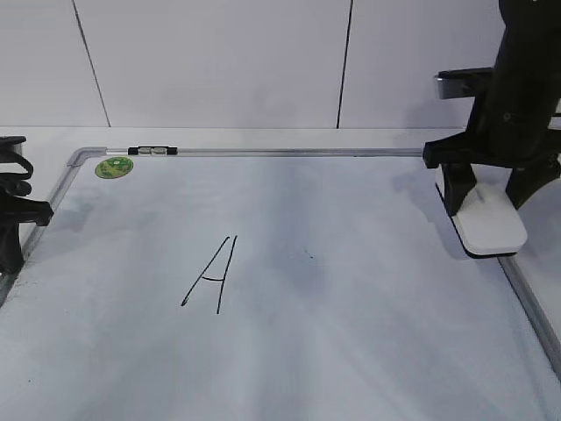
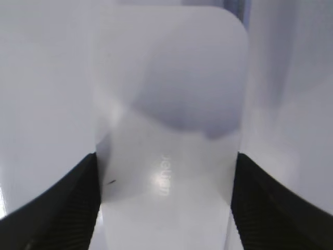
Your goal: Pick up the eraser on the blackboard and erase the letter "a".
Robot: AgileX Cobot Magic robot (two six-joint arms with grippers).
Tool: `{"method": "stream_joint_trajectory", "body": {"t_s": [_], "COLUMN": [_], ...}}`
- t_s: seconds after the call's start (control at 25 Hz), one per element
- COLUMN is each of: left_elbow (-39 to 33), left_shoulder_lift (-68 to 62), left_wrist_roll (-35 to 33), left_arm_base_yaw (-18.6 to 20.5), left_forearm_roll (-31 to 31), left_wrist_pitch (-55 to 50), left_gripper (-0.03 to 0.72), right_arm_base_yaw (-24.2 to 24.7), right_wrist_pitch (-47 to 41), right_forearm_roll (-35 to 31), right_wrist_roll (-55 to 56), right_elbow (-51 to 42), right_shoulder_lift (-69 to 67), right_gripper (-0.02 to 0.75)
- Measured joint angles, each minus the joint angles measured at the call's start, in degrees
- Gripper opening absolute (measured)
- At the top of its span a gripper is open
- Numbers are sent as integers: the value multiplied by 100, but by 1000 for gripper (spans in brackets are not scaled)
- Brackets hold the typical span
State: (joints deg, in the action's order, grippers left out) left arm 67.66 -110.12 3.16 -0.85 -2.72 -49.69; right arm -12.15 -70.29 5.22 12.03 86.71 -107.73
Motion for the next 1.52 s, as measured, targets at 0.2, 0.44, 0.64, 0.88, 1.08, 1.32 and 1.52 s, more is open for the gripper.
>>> {"method": "stream_joint_trajectory", "body": {"t_s": [0.2, 0.44, 0.64, 0.88, 1.08, 1.32, 1.52], "left_elbow": [0, 0, 0, 0, 0, 0, 0], "left_shoulder_lift": [0, 0, 0, 0, 0, 0, 0], "left_wrist_roll": [0, 0, 0, 0, 0, 0, 0], "left_arm_base_yaw": [0, 0, 0, 0, 0, 0, 0], "left_forearm_roll": [0, -11, -20, -32, -32, -43, -43], "left_wrist_pitch": [0, 0, 0, 0, 0, 0, 0], "left_gripper": [52, 52, 52, 52, 52, 52, 52], "right_arm_base_yaw": [110, 374, 399, 399, 399, 399, 399], "right_wrist_pitch": [18, 18, 18, 27, 27, 40, 40], "right_forearm_roll": [-265, -335, -369, -408, -408, -357, -263], "right_wrist_roll": [-128, -195, -260, -285, -307, -307, -307], "right_elbow": [281, 290, 290, 290, 294, 294, 294], "right_shoulder_lift": [-306, -370, -433, -609, -698, -798, -862], "right_gripper": [561, 561, 561, 561, 561, 561, 561]}}
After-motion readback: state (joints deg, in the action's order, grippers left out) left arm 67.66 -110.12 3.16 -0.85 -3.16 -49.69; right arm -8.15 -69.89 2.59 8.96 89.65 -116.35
